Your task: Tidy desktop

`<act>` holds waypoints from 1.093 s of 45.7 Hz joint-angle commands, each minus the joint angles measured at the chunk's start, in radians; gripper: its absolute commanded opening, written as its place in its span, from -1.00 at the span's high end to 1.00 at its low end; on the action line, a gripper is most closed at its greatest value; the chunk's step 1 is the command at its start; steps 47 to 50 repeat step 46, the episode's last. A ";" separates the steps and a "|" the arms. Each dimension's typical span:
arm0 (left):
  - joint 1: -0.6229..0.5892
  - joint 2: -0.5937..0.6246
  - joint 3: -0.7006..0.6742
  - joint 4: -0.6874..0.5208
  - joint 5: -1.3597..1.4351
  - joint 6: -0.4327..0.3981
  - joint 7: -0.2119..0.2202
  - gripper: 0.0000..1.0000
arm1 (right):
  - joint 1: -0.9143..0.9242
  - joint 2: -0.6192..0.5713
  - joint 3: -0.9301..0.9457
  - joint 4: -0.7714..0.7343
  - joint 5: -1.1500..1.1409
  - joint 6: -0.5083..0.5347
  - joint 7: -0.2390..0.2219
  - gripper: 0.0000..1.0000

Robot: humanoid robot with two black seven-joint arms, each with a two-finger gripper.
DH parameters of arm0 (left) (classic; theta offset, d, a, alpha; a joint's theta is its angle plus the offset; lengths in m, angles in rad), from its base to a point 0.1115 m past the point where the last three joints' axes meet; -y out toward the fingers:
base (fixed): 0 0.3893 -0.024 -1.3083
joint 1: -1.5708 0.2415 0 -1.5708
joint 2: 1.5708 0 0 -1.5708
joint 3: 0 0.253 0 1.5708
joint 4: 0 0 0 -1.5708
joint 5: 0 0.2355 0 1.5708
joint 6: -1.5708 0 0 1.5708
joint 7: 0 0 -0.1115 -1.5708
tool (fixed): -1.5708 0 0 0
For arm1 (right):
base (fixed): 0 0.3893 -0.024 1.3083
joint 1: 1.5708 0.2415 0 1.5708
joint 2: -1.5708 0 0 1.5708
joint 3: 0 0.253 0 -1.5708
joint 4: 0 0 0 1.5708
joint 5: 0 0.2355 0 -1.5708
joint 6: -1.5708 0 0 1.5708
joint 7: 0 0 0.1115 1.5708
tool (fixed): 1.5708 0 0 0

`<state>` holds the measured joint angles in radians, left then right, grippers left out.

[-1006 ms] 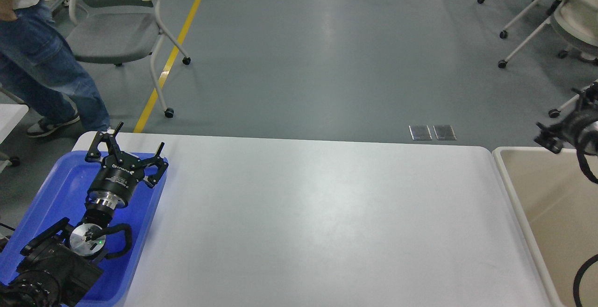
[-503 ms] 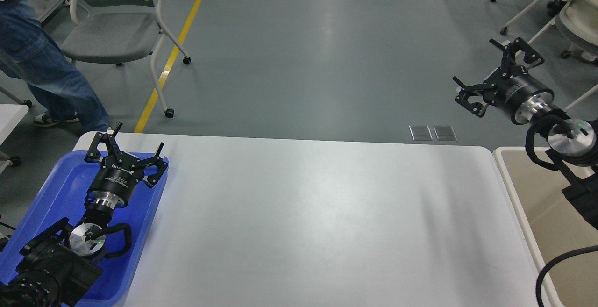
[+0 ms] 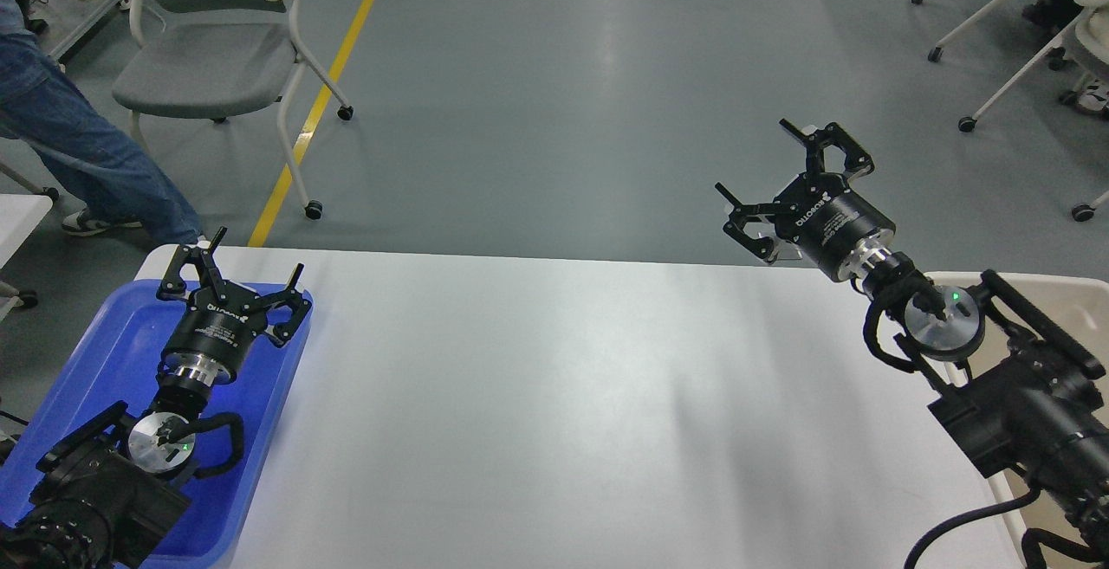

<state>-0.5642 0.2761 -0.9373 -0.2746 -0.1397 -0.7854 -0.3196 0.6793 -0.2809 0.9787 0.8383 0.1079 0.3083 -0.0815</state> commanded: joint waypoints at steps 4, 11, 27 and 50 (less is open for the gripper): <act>0.000 0.000 0.000 0.000 0.000 0.000 0.001 -1.00 | -0.092 0.066 0.006 -0.005 0.000 0.087 0.000 -1.00; 0.000 0.000 0.000 0.000 0.000 0.000 0.000 -1.00 | -0.112 0.068 0.005 -0.015 0.000 0.097 0.000 -1.00; 0.000 0.000 0.000 0.000 0.000 0.000 0.000 -1.00 | -0.145 0.071 -0.008 -0.015 -0.002 0.115 0.000 -1.00; 0.000 0.000 0.000 0.000 -0.001 0.000 0.000 -1.00 | -0.152 0.069 0.001 -0.015 -0.002 0.153 0.000 -1.00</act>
